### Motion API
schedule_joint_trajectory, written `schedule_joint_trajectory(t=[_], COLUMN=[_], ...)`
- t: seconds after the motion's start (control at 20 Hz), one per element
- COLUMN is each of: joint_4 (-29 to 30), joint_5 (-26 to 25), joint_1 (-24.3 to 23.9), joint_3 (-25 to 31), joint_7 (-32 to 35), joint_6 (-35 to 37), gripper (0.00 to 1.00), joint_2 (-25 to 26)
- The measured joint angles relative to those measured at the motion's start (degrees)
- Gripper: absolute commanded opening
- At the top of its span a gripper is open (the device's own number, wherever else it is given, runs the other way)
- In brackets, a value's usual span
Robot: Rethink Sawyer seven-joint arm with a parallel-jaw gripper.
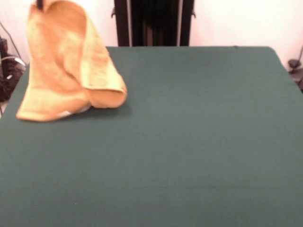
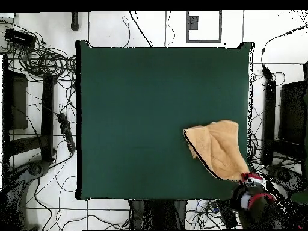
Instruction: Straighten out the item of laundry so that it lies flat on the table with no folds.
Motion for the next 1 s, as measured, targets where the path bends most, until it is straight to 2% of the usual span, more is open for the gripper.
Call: schedule_joint_trajectory(t=[0.2, 0.45, 0.75, 1.0], joint_4=[1.24, 1.12, 0.58, -0.12], joint_5=[1.05, -0.75, -5.47, -8.51], joint_1=[-5.44, -7.18, -6.07, -1.16], joint_3=[4.44, 7.33, 8.78, 7.82], joint_7=[-1.73, -2.45, -2.45, -2.45], joint_6=[5.76, 6.42, 6.42, 6.36], gripper=[0.0, 0.0, 0.0, 0.0], joint_2=[-5.35, -5.18, -3.0, -1.51])
